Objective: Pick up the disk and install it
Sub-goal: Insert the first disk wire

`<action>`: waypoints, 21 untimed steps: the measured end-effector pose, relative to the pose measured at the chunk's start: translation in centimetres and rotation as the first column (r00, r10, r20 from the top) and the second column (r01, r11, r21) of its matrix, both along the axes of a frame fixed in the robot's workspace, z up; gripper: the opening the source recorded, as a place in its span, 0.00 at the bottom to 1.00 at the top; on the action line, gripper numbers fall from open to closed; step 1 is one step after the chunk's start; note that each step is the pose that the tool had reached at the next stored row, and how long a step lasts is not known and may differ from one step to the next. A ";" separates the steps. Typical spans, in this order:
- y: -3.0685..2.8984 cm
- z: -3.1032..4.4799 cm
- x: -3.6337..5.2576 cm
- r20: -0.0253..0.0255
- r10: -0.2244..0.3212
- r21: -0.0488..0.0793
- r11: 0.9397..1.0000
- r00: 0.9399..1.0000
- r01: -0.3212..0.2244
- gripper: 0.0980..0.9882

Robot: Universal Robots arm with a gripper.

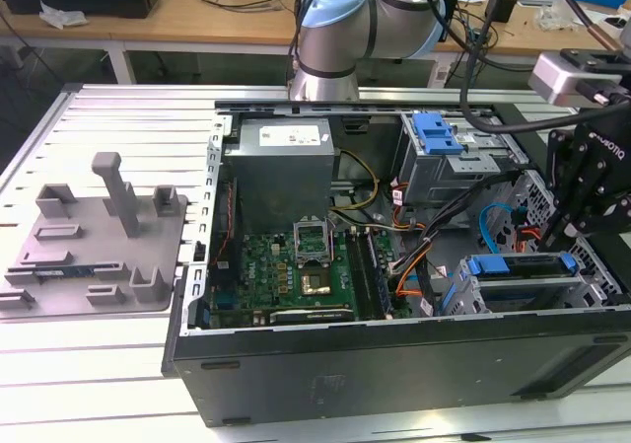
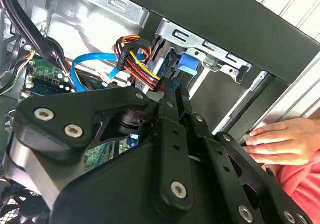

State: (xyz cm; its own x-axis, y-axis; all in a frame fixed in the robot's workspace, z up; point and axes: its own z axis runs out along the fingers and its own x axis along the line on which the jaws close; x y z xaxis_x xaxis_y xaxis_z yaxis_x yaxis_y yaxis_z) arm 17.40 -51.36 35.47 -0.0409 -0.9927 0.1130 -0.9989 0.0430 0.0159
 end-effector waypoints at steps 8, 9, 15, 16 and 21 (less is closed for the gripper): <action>-0.01 -0.14 -0.03 0.000 0.005 0.000 1.000 1.000 -0.005 0.07; -0.01 -0.15 -0.03 0.000 0.006 0.000 1.000 1.000 -0.006 0.07; -0.01 -0.27 -0.02 0.000 0.013 0.000 1.000 1.000 -0.013 0.07; -0.02 -0.29 -0.03 0.000 0.015 0.000 1.000 1.000 -0.015 0.07; -0.03 -0.41 -0.03 0.000 0.019 0.000 1.000 1.000 -0.019 0.07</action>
